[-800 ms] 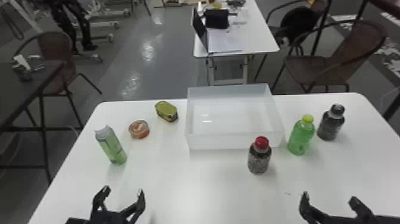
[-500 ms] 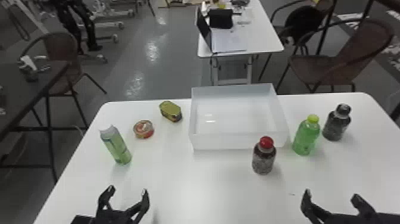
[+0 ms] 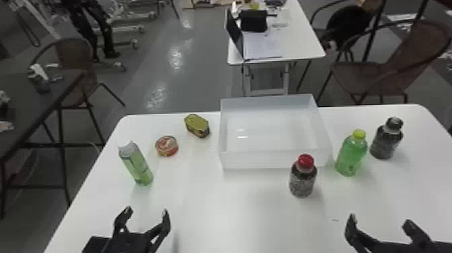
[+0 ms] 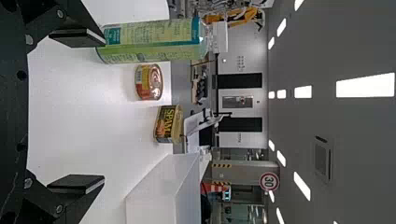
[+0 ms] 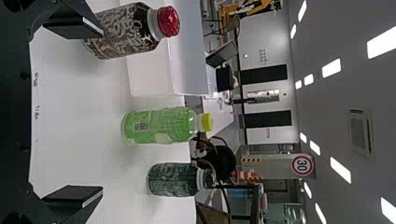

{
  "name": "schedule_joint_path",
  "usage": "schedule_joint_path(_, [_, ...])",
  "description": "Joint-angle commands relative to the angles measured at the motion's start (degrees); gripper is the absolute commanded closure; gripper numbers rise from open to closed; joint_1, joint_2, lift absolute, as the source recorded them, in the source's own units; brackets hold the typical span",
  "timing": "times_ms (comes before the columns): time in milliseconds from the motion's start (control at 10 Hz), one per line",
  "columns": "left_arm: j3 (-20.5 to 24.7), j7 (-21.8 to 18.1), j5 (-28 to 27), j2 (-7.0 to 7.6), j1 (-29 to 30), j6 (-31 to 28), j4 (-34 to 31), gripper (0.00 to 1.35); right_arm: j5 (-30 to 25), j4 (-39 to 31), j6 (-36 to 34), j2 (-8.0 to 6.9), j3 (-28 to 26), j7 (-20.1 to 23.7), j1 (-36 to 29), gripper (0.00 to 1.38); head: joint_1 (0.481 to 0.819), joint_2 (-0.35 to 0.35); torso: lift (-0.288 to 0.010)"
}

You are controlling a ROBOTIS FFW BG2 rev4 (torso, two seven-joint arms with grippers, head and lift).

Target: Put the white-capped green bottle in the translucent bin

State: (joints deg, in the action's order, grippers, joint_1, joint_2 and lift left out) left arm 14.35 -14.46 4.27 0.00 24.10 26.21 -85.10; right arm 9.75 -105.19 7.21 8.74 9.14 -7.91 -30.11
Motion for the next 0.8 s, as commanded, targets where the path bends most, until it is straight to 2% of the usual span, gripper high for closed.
schedule_joint_path(0, [1.03,-0.04,-0.14,-0.15,-2.66,-1.34,1.69,0.25,0.36,0.17,0.00,-0.21,0.00,0.00,0.32,0.11,0.695,0.174,-0.074])
schedule_joint_path(500, [2.79,0.22,1.44,-0.15,-13.03,-2.74,10.48,0.25,0.53,0.78,1.05,-1.18,-0.09,0.09,1.55,0.11,0.695,0.199,-0.074])
schedule_joint_path(700, [3.23,0.31,1.00,1.14,-15.58,-4.06,12.86,0.25,0.45,1.31,1.05,-2.06,-0.09,0.70,1.55,0.11,0.695,0.199,-0.074])
